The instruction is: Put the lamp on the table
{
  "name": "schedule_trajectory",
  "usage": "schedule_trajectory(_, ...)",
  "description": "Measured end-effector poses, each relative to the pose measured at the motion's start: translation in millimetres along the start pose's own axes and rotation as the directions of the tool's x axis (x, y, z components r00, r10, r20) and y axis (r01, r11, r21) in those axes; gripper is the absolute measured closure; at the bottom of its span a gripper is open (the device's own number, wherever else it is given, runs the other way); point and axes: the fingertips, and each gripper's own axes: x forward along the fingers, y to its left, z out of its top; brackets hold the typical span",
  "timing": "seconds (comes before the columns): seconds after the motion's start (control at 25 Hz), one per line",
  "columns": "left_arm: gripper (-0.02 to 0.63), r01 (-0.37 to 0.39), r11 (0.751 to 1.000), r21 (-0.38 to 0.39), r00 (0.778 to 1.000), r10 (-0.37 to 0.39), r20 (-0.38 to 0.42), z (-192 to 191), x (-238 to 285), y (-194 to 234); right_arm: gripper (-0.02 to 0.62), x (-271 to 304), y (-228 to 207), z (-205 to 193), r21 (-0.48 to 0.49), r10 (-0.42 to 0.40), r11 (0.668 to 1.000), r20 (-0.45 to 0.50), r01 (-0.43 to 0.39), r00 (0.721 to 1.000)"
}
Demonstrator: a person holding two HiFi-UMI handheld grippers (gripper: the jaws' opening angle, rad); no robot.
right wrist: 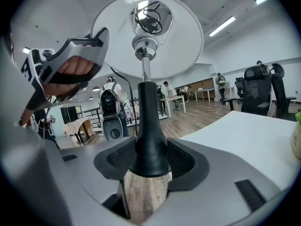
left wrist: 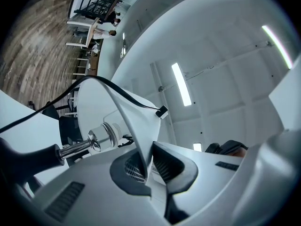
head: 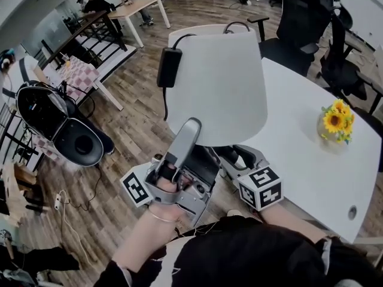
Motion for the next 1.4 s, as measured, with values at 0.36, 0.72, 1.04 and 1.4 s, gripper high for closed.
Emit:
schedule_trajectory(0.36,0.594,-0.003,1.0,0.025,1.0,0.003,-0.001,10.4,23.4,29.6,0.376,24.1,-33.3,13.8,-0.011,0.027,1.0,-0.002,-0.027,1.0)
schedule_trajectory(0.72,0.594,0.025,0.999,0.034,1.0,-0.025,-0.011,8.3,36.6,46.0,0.373,32.1,-61.9,22.1,-0.025,0.018,1.0,0.016,-0.018,1.0)
schedule_trajectory(1.04,0.592,0.016,1.0,0.026,1.0,-0.016,-0.02,12.3,40.4,58.5,0.373,40.8,-71.8,21.4,-0.014,0.018,1.0,0.012,-0.018,1.0)
schedule_trajectory(1.4,0.591,0.018,0.999,-0.038,0.999,-0.02,-0.049,36.4,43.5,87.7,0.373,68.0,-86.5,22.8,-0.004,-0.042,0.999,-0.005,0.042,0.999)
